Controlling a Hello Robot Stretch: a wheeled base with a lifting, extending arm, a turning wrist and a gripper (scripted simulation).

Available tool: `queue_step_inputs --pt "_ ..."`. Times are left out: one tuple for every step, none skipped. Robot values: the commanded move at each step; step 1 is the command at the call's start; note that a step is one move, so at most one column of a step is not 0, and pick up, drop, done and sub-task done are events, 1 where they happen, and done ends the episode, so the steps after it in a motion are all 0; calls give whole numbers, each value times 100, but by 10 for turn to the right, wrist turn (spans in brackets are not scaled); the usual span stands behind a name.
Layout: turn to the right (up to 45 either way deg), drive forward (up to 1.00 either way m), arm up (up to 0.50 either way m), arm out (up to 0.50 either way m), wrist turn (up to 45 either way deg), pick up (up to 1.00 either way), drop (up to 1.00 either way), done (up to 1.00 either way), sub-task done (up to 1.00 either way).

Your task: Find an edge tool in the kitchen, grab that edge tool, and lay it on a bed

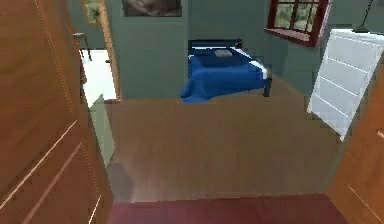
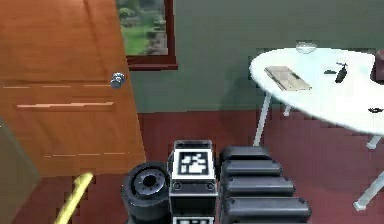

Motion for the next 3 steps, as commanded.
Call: queue_step_inputs --pt "0 100 0 0 0 0 0 0 0" --pt "-60 0 0 0 0 0 0 0 0" --pt "0 50 0 0 0 0 0 0 0"
